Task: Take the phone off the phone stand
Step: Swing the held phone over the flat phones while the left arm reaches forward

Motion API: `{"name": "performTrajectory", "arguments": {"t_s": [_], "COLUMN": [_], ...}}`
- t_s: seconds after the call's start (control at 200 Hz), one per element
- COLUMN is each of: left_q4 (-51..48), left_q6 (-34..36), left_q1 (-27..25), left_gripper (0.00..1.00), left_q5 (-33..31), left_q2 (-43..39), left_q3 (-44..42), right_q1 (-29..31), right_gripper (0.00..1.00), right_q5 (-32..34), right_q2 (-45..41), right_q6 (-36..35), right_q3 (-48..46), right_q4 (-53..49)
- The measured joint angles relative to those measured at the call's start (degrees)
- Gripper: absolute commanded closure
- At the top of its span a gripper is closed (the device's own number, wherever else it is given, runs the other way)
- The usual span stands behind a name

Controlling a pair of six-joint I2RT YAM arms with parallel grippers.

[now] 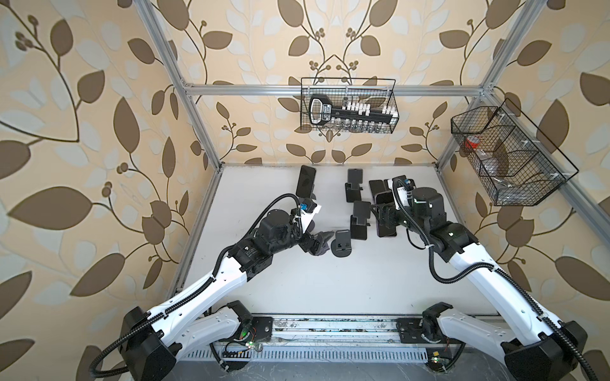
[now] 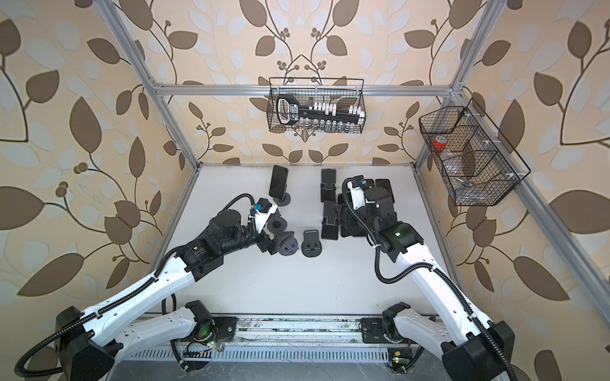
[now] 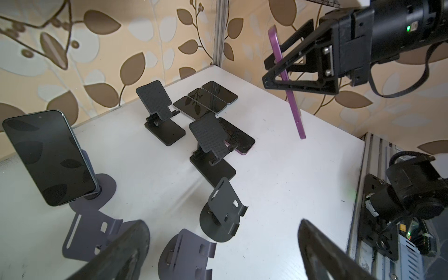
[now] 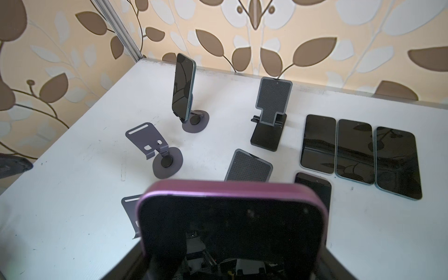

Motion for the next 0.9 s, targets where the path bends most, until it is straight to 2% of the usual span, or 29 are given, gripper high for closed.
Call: {"name": "performTrajectory", "arguments": {"t_s": [0.49, 0.9], "left_q4": [2.95, 2.71], "left_q6": [0.0, -0.87], "left_q1": [-0.57, -4.0], "left_gripper": [0.03, 0.03], "left_q5": [5.14, 8.59], "left_q2": [6.43, 9.84], "left_q3": [1.75, 4.59], "right_q1": [-8.17, -16.76], "right_gripper": [0.56, 0.55], "right_q5": [0.02, -1.27], "right_q2": [-0.26, 7.13], "right_q6": [-0.44, -0.87], "right_q3": [0.02, -0.74], "right_q4": [-7.19, -6.47]}}
